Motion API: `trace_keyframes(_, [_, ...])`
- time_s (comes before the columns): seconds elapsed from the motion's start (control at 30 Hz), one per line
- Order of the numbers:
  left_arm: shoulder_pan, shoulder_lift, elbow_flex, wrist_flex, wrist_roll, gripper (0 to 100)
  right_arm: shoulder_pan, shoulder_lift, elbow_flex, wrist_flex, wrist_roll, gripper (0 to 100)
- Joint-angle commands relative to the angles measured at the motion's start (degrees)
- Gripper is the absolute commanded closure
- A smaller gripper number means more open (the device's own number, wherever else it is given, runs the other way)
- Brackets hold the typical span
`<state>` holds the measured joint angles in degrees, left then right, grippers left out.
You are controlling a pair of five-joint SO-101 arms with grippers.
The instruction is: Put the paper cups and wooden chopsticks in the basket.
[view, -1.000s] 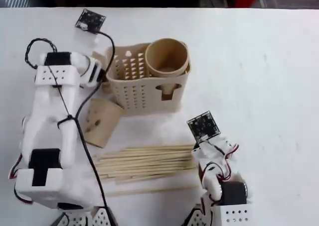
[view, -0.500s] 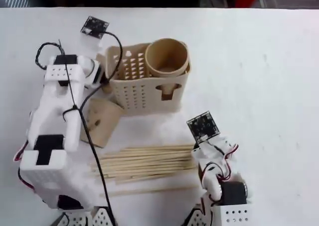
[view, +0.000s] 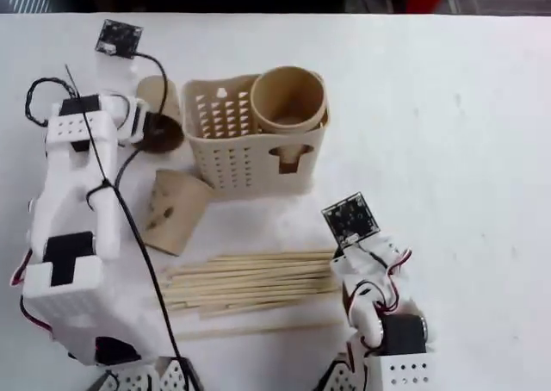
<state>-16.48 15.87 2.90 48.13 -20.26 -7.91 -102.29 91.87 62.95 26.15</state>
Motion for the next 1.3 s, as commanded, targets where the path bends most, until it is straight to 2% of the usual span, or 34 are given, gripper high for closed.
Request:
trace_keyframes(0.0, [0.2,-0.3,-2.7,-4.4,0.7,72,-0.3,-0.5,-0.4,-0.8,0.6,98.1])
trace_keyframes(0.17, [1.6,3.3,-2.9,-10.8,0.4,72,-0.3,-0.5,-0.4,-0.8,0.6,98.1])
trace_keyframes(0.4, [2.9,12.2,-3.3,-19.3,-5.7,73,-0.3,-0.5,-0.4,-1.0,0.6,98.1])
trace_keyframes(0.6, [3.2,12.9,-3.3,-21.2,-5.7,96,-0.3,-0.5,-0.4,-1.1,0.6,98.1])
trace_keyframes(0.67, [3.1,11.2,-3.3,-20.9,-5.6,97,-0.3,-0.5,-0.4,-1.1,0.6,98.1])
trace_keyframes(0.9, [3.1,-2.3,-3.3,-7.8,-5.4,98,-0.3,-0.5,-0.4,-1.1,0.6,98.1])
trace_keyframes(1.13, [3.6,-27.4,-3.8,9.0,-5.3,98,-0.3,-0.5,-0.4,-1.1,0.6,98.1])
trace_keyframes(1.27, [8.0,-41.3,-8.4,20.3,-5.2,98,-0.3,-0.5,-0.4,-1.1,0.6,98.1])
